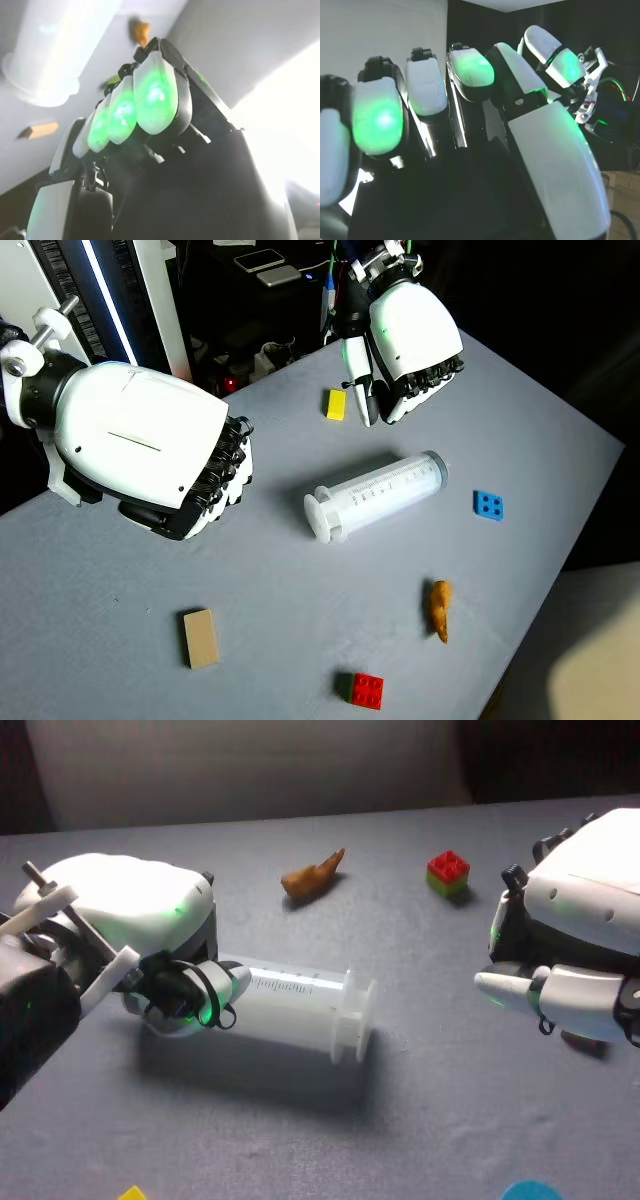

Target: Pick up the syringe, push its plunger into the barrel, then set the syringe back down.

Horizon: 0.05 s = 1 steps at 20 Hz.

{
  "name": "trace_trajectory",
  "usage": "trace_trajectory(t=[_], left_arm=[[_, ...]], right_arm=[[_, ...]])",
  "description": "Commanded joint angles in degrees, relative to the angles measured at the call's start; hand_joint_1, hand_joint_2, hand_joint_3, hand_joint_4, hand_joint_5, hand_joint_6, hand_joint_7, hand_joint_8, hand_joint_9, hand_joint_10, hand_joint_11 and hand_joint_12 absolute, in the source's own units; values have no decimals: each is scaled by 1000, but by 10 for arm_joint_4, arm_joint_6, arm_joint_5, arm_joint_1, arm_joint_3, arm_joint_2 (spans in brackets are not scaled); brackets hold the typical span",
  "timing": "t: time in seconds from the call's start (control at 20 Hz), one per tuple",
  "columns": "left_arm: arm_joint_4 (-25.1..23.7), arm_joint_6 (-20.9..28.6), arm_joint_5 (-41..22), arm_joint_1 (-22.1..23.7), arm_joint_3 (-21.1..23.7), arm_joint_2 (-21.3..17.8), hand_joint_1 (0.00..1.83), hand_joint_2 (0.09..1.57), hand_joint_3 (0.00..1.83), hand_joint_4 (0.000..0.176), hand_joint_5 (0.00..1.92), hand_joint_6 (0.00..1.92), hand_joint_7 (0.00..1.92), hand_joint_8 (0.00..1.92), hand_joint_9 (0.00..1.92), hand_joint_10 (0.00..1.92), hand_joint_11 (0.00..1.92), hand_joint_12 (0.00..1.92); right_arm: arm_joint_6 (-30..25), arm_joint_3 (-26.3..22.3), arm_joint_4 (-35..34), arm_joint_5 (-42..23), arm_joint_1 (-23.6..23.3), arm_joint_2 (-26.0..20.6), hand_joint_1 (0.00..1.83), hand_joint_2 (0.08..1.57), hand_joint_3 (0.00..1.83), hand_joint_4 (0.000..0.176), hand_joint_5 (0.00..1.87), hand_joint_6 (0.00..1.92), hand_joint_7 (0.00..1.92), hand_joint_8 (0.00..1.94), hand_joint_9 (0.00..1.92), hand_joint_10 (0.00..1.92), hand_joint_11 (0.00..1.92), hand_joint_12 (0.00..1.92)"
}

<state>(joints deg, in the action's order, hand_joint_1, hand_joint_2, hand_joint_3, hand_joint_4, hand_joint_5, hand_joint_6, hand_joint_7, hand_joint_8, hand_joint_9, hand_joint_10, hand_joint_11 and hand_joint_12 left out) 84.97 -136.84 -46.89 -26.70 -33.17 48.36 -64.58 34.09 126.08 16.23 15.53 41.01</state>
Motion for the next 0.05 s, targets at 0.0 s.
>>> trace_trajectory(t=[0.0], left_arm=[[-40,1,-16,4,-4,1,415,1461,1,0,1374,1921,1478,1921,1522,1921,1597,1921]], right_arm=[[3,-1,15,29,-12,-4,373,1452,4,0,1190,1921,1308,1941,1483,1921,1650,1921]])
